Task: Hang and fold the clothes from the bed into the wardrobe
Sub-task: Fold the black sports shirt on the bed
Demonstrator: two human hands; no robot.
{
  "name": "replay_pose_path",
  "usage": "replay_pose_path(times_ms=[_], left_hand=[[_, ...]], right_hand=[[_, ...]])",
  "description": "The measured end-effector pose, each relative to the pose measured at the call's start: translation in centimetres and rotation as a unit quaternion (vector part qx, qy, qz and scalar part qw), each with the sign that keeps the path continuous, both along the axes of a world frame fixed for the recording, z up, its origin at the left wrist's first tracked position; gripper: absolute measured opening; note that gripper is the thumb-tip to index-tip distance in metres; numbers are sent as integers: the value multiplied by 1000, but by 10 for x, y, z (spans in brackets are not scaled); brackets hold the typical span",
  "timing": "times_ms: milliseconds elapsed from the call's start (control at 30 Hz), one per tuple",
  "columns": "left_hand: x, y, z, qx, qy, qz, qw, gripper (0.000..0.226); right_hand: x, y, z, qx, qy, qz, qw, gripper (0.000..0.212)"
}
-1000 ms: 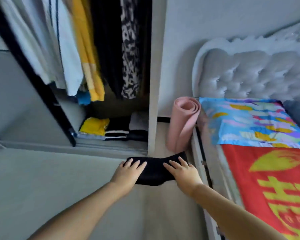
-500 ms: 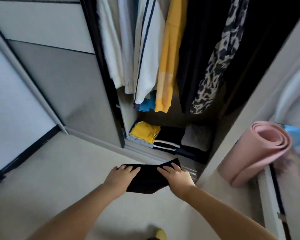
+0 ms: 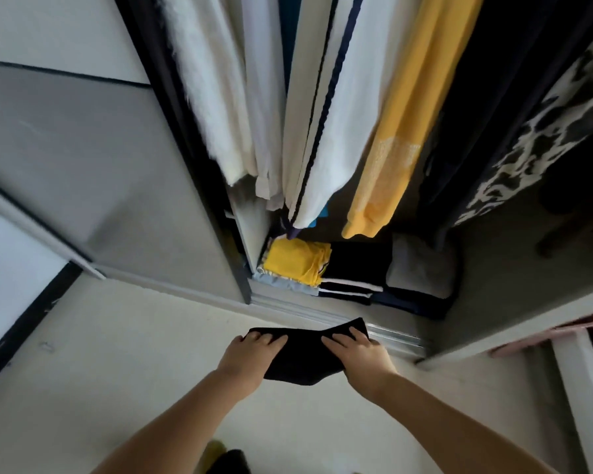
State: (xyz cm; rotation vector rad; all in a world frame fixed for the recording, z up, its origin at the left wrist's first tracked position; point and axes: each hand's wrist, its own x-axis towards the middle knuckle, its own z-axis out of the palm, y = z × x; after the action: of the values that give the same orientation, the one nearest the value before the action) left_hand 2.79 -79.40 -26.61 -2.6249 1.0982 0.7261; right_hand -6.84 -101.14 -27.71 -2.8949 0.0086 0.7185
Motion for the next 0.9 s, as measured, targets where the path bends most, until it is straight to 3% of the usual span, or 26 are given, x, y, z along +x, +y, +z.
replay_pose_path(times_ms=[233,367,467,567,667,767,833,900], left_hand=[[143,21,-62,33,83,-91,992,81],[230,7,-137,38,162,-105,980,74],[277,-24,-200,22,167,-117,979,72],[326,-71,-254,-6,99,-139,985,75],[372,-124,-282,-68,-55,-161,983,78],[410,-152,-315,-129,-202,-147,960,76],[428,-154,-357,-131,-242,-119,954,75],[437,-151,-406,-94,-225,-90,966,74]], right_hand=[[99,48,-80,9,8,-113,994,70],[159,51,-166,10,-2,-164,986,68],[199,29,-228,0,-44,-192,980,64],[244,-7,-277,-42,-127,-229,964,64],[287,-44,-312,-63,-231,-275,931,66],[336,-69,-344,-76,-327,-316,887,64],[364,-76,-375,-97,-333,-317,883,63],[385,-74,-414,-105,-266,-293,912,68]])
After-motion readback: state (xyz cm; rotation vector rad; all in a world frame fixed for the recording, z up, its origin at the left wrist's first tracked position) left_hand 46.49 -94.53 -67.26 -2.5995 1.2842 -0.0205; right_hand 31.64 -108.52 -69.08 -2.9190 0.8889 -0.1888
